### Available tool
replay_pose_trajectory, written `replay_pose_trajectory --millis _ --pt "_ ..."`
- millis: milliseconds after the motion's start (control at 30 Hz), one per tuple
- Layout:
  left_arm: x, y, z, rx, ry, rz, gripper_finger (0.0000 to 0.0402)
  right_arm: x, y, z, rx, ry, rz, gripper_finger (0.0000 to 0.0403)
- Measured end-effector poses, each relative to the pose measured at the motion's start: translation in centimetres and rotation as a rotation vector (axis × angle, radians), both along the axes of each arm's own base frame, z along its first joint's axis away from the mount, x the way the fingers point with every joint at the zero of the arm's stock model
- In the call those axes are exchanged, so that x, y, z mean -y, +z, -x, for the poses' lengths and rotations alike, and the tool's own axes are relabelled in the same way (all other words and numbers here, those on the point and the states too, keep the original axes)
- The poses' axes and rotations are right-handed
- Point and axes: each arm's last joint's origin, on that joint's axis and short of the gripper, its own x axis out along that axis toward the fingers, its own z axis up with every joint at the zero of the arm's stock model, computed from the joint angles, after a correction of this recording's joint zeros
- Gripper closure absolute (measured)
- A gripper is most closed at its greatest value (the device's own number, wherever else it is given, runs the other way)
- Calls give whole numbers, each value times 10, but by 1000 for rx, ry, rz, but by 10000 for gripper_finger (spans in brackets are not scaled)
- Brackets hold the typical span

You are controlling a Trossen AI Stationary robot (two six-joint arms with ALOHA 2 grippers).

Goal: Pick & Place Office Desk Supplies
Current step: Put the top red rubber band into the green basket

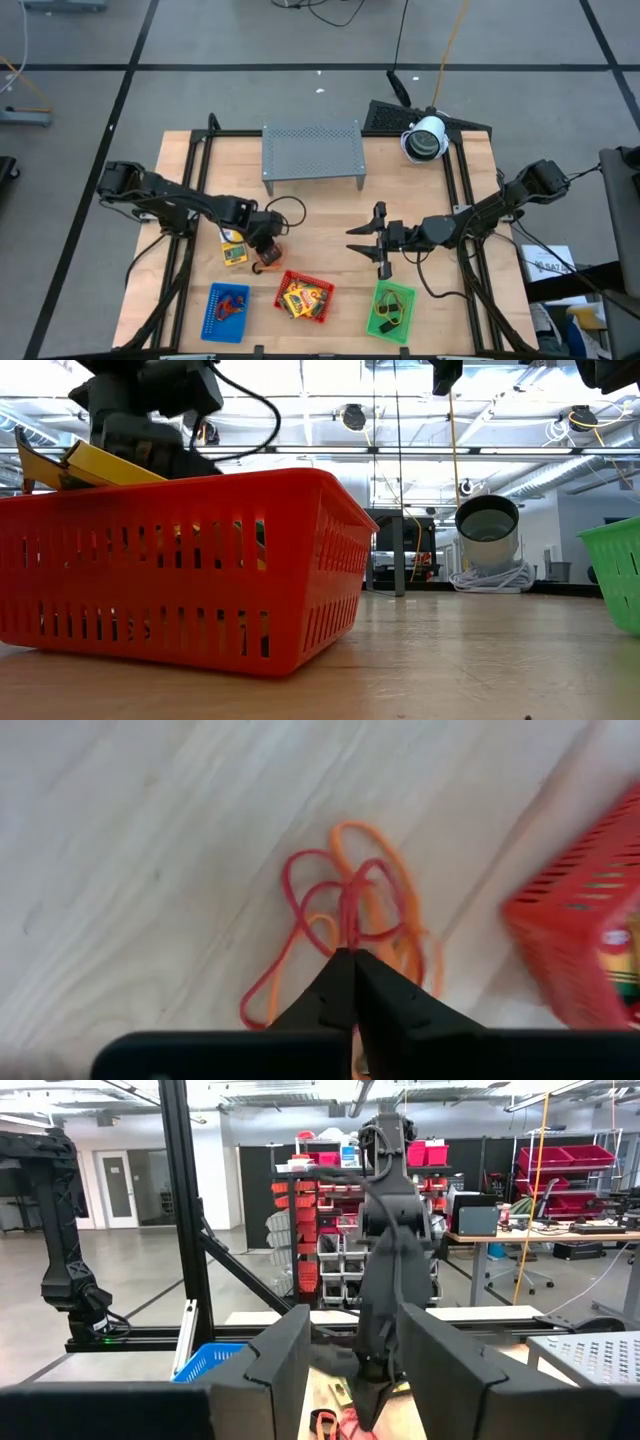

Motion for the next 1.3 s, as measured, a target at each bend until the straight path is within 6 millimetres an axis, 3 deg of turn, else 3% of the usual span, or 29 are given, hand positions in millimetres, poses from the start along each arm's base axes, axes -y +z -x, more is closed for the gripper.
replay_pose_trajectory --millis 367,633,1067,1300 --pt "-9 16 3 83 -8 -30 397 0 0 0 -2 -1 2 261" --pt "-9 26 6 146 -108 -41 399 0 -4 -1 -35 -9 35 261" --pt "-12 130 46 719 -257 -180 400 11 2 8 -81 -295 -9 261" --pt "-10 150 39 973 -350 -301 400 20 10 11 -48 -389 -39 261"
